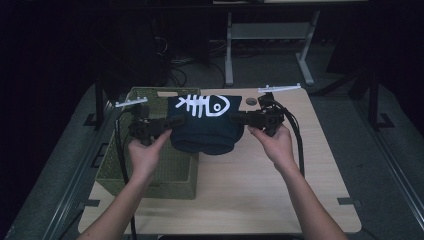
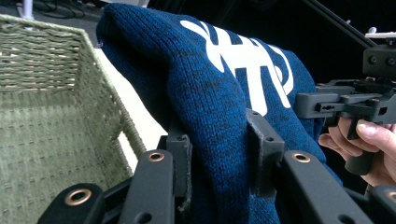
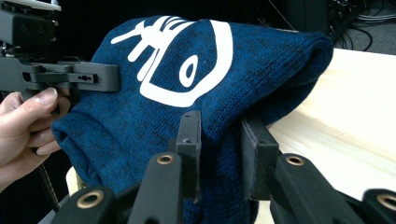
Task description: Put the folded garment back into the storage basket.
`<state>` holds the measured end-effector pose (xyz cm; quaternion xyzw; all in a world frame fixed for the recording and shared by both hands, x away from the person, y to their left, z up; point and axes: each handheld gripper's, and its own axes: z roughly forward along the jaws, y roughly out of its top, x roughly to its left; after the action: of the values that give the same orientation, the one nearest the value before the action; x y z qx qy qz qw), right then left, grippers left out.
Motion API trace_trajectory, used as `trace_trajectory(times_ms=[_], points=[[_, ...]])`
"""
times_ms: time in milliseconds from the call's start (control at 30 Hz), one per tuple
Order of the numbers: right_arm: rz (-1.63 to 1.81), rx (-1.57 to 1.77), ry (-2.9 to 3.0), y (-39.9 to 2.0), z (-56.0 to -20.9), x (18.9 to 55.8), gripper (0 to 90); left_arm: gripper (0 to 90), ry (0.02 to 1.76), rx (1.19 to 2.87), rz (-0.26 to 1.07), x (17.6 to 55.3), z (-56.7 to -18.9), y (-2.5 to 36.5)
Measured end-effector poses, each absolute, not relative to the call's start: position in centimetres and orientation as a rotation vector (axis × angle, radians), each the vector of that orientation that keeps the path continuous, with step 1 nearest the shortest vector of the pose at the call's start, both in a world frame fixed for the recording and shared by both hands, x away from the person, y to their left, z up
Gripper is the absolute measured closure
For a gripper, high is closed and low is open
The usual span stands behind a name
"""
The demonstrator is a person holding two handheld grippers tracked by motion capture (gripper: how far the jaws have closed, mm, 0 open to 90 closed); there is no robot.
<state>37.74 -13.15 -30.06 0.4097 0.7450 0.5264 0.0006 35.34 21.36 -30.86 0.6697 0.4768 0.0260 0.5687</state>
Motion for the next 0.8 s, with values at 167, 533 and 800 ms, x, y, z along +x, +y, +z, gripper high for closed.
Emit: trace_trajectory(times_ms=[167, 533, 800], points=[[1.664, 1.281, 2.347, -12.4, -30.2, 38.0, 71.4, 66.6, 1.130, 1.564, 0.071, 35.3, -30.8, 22.0], [1.691, 1.252, 2.354, -10.5, -29.7, 38.5, 71.4, 66.8, 1.157, 1.535, 0.089, 35.3, -30.5, 24.1], [1.705, 1.240, 2.365, -8.6, -29.9, 39.1, 71.3, 66.8, 1.183, 1.518, 0.100, 35.1, -30.5, 25.8]])
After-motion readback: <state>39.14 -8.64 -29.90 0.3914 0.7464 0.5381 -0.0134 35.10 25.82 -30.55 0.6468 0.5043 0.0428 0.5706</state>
